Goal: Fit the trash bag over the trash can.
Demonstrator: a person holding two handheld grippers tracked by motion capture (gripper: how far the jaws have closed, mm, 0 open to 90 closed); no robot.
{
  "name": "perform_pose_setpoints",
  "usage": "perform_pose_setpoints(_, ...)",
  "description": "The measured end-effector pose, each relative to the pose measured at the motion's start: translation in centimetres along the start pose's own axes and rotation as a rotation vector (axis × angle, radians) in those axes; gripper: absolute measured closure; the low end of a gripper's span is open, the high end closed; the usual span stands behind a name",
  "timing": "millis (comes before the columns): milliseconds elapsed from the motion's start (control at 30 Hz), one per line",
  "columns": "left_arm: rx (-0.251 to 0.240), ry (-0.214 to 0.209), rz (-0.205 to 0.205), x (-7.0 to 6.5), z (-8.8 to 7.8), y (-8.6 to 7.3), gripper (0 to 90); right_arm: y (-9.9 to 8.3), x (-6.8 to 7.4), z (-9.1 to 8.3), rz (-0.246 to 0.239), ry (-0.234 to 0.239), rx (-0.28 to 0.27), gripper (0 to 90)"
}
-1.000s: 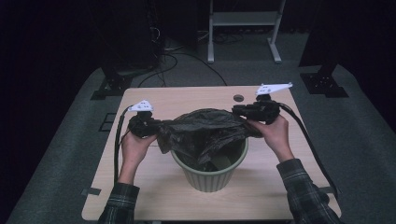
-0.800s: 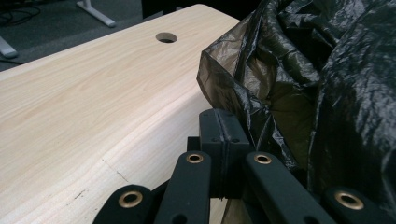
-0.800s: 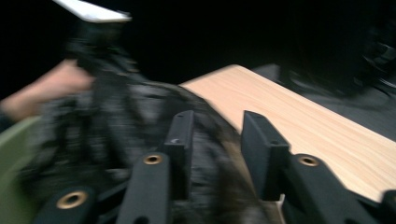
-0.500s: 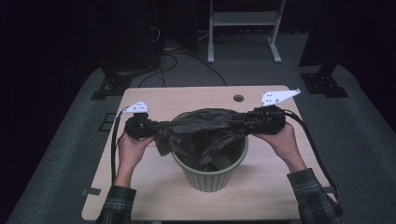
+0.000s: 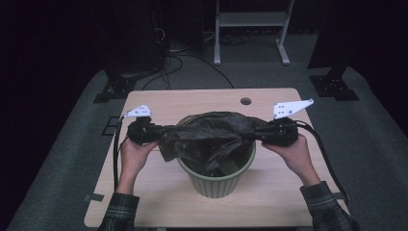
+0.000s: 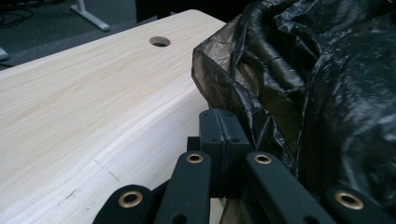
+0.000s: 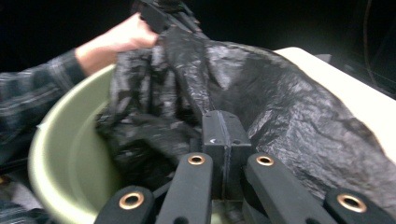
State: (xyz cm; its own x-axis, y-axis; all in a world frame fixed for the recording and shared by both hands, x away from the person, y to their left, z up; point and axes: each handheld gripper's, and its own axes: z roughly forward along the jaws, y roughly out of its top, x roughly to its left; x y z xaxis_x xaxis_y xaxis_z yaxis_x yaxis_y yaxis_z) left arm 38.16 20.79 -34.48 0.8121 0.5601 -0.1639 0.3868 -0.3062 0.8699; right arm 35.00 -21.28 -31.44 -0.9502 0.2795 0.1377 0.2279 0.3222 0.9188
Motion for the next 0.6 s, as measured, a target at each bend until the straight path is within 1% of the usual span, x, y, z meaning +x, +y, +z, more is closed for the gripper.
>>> perform_pose_setpoints(67, -0.006, -0.004, 0.002, -0.3, -0.2, 0.0, 90.0, -0.2, 0.6, -0.3, -0.004, 0.015, -0.007, 90.0)
perform_pose_setpoints(133, -0.011, -0.009, 0.006, -0.5, -0.5, 0.1, 90.0, -0.6, 1.7, -0.7, -0.010, 0.048, -0.015, 90.0)
perform_pose_setpoints(200, -0.012, -0.009, 0.010, -0.7, -0.7, 0.1, 90.0, -1.0, 2.5, -0.8, -0.021, 0.062, -0.006, 90.0)
perform_pose_setpoints(233, -0.011, -0.012, 0.011, -0.9, -0.8, 0.1, 90.0, -1.3, 3.1, -0.9, -0.025, 0.076, -0.004, 90.0)
perform_pose_setpoints(367, -0.013, -0.021, 0.014, -1.3, -1.1, 0.0, 90.0, -2.5, 4.7, -1.3, -0.026, 0.120, -0.010, 90.0)
perform_pose_setpoints(400, -0.016, -0.021, 0.016, -1.3, -1.1, 0.0, 90.0, -2.9, 5.3, -1.6, -0.022, 0.154, -0.030, 90.0)
perform_pose_setpoints(433, -0.017, -0.020, 0.017, -1.4, -1.2, 0.0, 90.0, -2.9, 5.3, -1.6, -0.022, 0.154, -0.030, 90.0)
perform_pose_setpoints(500, -0.021, -0.024, 0.017, -1.5, -1.3, 0.0, 90.0, -3.2, 6.0, -1.8, -0.027, 0.169, -0.027, 90.0)
perform_pose_setpoints(600, -0.016, -0.025, 0.017, -1.6, -1.4, -0.1, 90.0, -3.6, 7.0, -1.5, -0.036, 0.200, -0.002, 90.0)
